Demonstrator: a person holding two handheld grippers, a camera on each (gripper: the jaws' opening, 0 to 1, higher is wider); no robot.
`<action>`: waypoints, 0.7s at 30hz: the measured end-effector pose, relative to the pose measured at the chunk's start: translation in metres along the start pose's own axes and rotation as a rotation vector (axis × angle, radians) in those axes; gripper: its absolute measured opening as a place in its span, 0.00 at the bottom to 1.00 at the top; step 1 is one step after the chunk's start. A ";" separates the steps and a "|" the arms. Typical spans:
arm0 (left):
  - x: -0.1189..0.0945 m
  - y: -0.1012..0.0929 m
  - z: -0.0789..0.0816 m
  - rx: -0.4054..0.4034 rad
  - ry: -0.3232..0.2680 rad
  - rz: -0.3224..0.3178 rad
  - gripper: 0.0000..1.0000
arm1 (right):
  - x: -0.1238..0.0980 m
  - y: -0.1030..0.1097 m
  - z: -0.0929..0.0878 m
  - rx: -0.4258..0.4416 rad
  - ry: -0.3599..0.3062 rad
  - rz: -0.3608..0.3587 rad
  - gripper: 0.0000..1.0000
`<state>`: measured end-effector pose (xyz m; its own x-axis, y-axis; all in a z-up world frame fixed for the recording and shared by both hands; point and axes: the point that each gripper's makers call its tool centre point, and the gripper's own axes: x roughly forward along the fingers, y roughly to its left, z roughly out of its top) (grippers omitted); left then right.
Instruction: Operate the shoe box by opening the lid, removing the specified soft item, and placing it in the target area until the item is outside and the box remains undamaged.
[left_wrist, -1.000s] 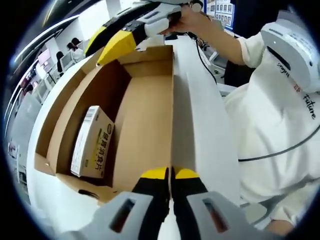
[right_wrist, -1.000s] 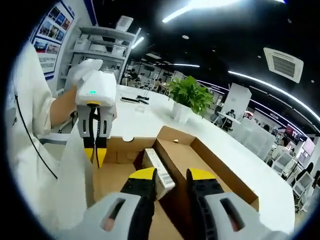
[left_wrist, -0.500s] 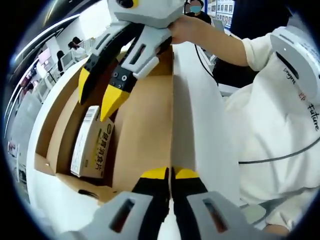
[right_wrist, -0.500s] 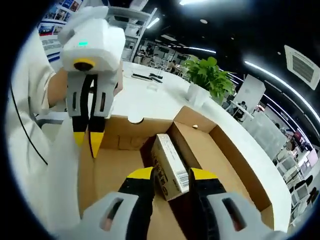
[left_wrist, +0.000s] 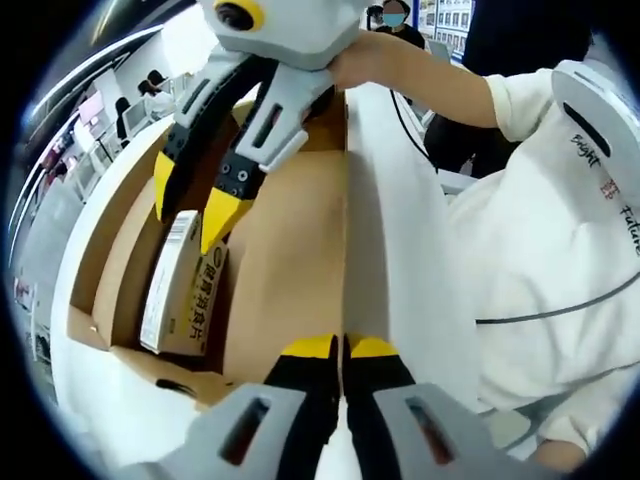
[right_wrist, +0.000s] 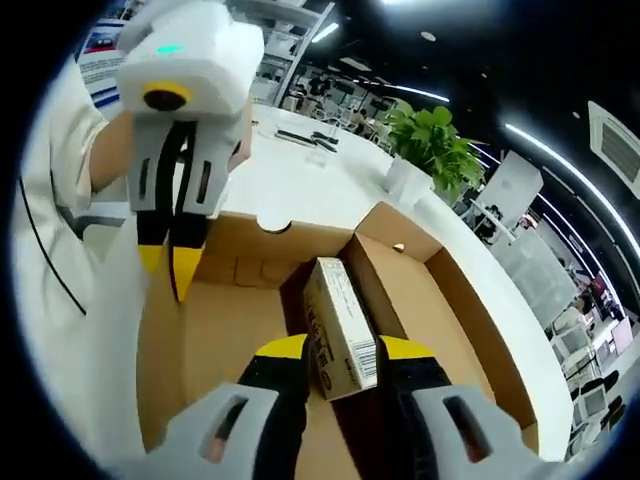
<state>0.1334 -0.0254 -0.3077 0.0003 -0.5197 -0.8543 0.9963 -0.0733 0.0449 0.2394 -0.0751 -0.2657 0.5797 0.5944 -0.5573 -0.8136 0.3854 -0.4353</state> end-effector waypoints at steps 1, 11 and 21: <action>0.000 0.000 0.000 0.000 -0.004 0.000 0.01 | 0.001 0.000 0.000 0.003 0.000 -0.001 0.25; -0.001 0.000 0.000 0.023 -0.018 0.005 0.01 | 0.010 -0.002 -0.003 0.031 0.033 0.006 0.22; -0.001 0.000 0.000 0.023 -0.029 0.010 0.01 | 0.020 -0.006 -0.014 0.001 0.106 0.004 0.24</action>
<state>0.1337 -0.0244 -0.3070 0.0072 -0.5446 -0.8387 0.9940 -0.0875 0.0654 0.2568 -0.0752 -0.2841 0.5777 0.5178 -0.6310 -0.8161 0.3837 -0.4323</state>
